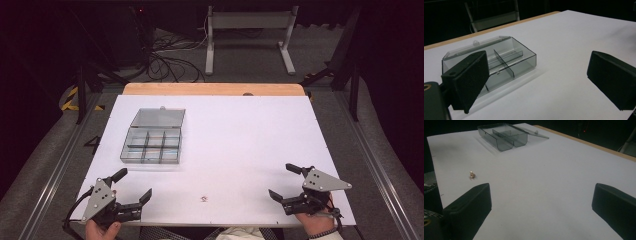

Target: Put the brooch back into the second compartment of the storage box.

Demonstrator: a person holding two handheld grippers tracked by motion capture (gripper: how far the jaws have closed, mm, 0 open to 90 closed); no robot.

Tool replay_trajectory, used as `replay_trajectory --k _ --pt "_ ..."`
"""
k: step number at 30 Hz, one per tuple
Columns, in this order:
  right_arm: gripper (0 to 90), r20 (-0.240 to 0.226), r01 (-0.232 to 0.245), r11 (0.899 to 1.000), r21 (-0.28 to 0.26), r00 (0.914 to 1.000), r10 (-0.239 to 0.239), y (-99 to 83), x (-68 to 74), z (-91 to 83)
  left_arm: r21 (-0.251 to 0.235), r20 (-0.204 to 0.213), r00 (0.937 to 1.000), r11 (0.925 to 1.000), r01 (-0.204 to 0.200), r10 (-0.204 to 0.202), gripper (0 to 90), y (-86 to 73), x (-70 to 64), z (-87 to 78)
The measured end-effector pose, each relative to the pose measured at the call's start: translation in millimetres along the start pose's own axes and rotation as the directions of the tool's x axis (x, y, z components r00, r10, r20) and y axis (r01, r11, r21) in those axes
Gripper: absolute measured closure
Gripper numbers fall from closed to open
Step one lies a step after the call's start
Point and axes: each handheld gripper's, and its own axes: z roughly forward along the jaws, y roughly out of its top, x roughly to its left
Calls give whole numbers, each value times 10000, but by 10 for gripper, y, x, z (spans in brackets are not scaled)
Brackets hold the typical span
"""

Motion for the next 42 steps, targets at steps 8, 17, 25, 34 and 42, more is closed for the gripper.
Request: replay_trajectory --k 8,17,25,34,42 --pt "40 -10 79 9999 71 10000 -79 -2 5 16 60 -16 9994 9994 -353 353 49 10 -15 -2" --pt "48 -19 37 9999 148 10000 -37 -2 -1 18 142 13 9998 9997 -191 191 50 19 -4 -8" --pt "51 -114 -42 9998 174 9999 44 -7 -7 24 376 149 9997 9991 -196 191 49 35 -21 10" --pt "53 -153 -89 9998 191 9998 92 -6 -3 30 503 314 9994 9986 -161 145 50 81 -53 31" --pt "53 -172 -76 9998 209 9998 79 -6 -3 32 576 471 9988 9982 -162 135 51 145 -84 68"
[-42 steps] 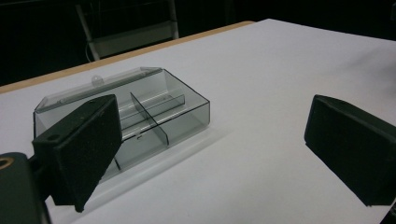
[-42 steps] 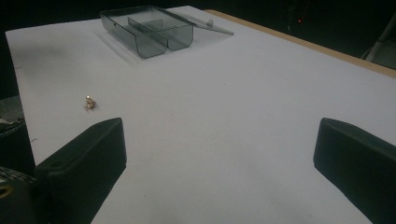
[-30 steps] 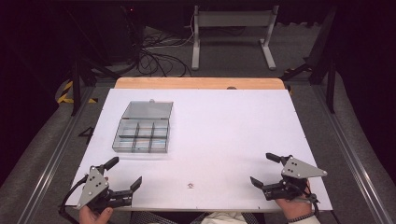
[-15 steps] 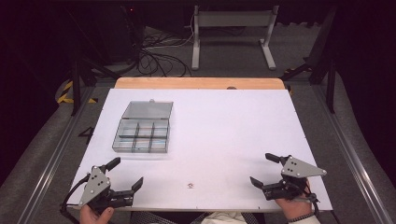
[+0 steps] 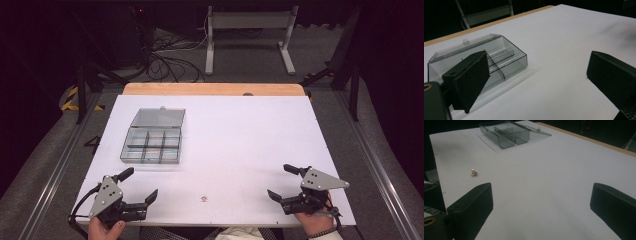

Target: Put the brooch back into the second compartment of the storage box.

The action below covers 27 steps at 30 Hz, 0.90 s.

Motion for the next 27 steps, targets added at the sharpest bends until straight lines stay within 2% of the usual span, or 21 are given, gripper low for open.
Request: replay_trajectory --k 6,10,14,27 --pt "53 -26 -10 10000 3 10000 10 -1 2 11 135 222 9997 9999 -88 85 52 58 -29 59" --pt "53 -45 -9 10000 17 10000 9 0 5 18 206 547 9985 9998 2 -13 52 109 -56 122" --pt "53 -50 4 10000 7 10000 -4 0 6 13 234 592 9982 9997 -30 16 54 145 -78 160" --pt "53 -97 3 10000 4 10000 -3 -1 3 10 292 1120 9937 9996 -49 16 57 303 -170 355"
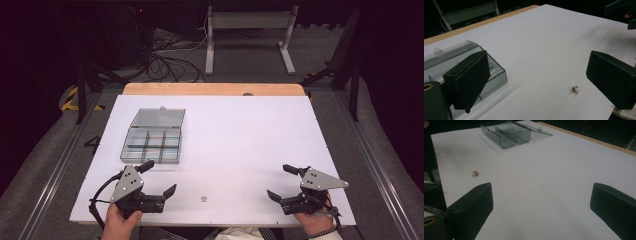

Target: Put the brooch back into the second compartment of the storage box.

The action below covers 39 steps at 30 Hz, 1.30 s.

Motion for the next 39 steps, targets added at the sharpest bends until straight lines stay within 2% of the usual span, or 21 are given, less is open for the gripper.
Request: replay_trajectory --k 17,30,32,33,34,35,36,39 --pt "55 -24 -7 10000 -1 10000 7 -2 -1 -2 195 337 9991 9995 -250 243 62 134 -72 233" --pt "55 -55 -21 10000 -11 10000 21 -5 -2 1 373 664 9976 9991 -218 193 71 208 -93 364" --pt "55 -70 -9 10000 -2 10000 9 -5 -2 1 541 860 9963 9985 -121 74 69 207 -82 379" --pt "55 -49 8 10000 23 10000 -8 -4 -1 0 643 1125 9936 9979 -125 52 68 209 -78 390" --pt "55 -39 7 10000 17 10000 -7 -4 0 1 643 1125 9936 9979 -125 52 67 209 -78 390" --pt "55 -44 3 10000 22 10000 -3 -3 1 1 615 1369 9906 9980 -115 29 66 210 -72 389" --pt "55 -54 -13 10000 12 10000 13 -3 3 1 594 1766 9842 9982 46 -150 65 215 -66 395" --pt "55 -47 0 10000 22 10000 0 -3 3 2 725 1995 9798 9974 21 -165 73 226 -58 419"
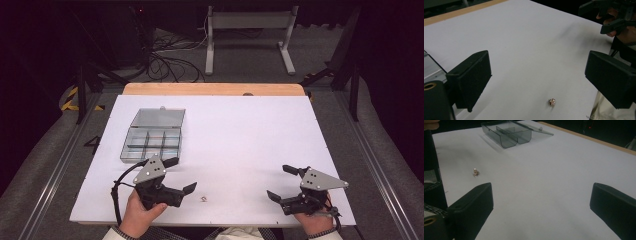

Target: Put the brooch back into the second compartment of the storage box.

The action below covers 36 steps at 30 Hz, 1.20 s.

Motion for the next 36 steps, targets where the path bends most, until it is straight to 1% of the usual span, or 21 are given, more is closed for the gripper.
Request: replay_trajectory --k 1,2,3,6,8,14,16,18,20,21,23,24,25,26,27,28,30,32,33,35,36 --pt "55 -4 -2 10000 3 10000 2 0 0 0 0 0 10000 10000 0 0 82 0 0 0" --pt "55 -3 -2 10000 1 10000 2 0 0 0 198 44 9998 9996 -188 187 97 3 -1 23" --pt "55 -6 -2 10000 -1 10000 2 0 0 0 198 44 9998 9996 -188 187 110 3 -1 23" --pt "55 -10 -4 10000 -6 10000 4 -1 -3 1 544 -97 9990 9976 -436 442 134 3 -23 73" --pt "55 -15 -9 10000 -8 10000 9 -1 -3 2 651 -170 9979 9960 -612 624 147 -1 -36 112" --pt "55 -33 0 10000 -11 10000 0 -2 -5 4 905 -137 9979 9940 -621 636 180 -5 -51 200" --pt "55 -28 5 10000 4 10000 -5 -2 -6 4 1157 -120 9974 9909 -693 711 190 -8 -49 234" --pt "56 -29 10 10000 5 10000 -10 -2 -5 4 1215 -86 9975 9902 -693 708 196 -11 -53 251" --pt "56 -57 -5 10000 -28 10000 4 -4 -6 5 1507 -111 9968 9856 -763 789 199 -21 -65 294" --pt "56 -46 -2 10000 -17 10000 2 -4 -6 4 1507 -111 9968 9856 -763 789 200 -21 -65 294" --pt "56 -51 -3 10000 -7 10000 3 -4 -7 6 1736 -49 9969 9818 -769 790 201 -29 -82 339" --pt "56 -41 6 10000 12 10000 -5 -4 -6 5 1736 -49 9969 9818 -769 790 205 -29 -82 339" --pt "56 -41 9 10000 14 10000 -9 -4 -6 6 1808 -3 9964 9800 -831 845 213 -29 -80 351" --pt "56 -40 9 10000 14 10000 -9 -4 -7 6 1858 71 9970 9795 -776 777 220 -31 -85 364" --pt "56 -42 7 10000 14 10000 -7 -4 -7 6 1976 187 9970 9773 -768 746 224 -35 -86 387" --pt "57 -44 5 10000 14 10000 -5 -4 -7 6 1976 187 9970 9773 -768 746 229 -35 -86 387" --pt "57 -52 6 10000 20 10000 -6 -5 -6 6 2117 207 9971 9744 -762 734 237 -38 -89 407" --pt "58 -65 8 10000 34 10000 -8 -5 -6 8 2285 273 9972 9707 -744 700 246 -41 -93 427" --pt "58 -79 11 10000 32 10000 -10 -5 -6 10 2432 333 9972 9672 -736 675 254 -46 -96 448" --pt "59 -75 24 10000 43 10000 -24 -4 -4 9 2484 411 9970 9658 -743 661 267 -48 -95 461" --pt "59 -74 26 10000 43 10000 -26 -4 -4 9 2656 472 9970 9614 -716 612 276 -53 -100 478"
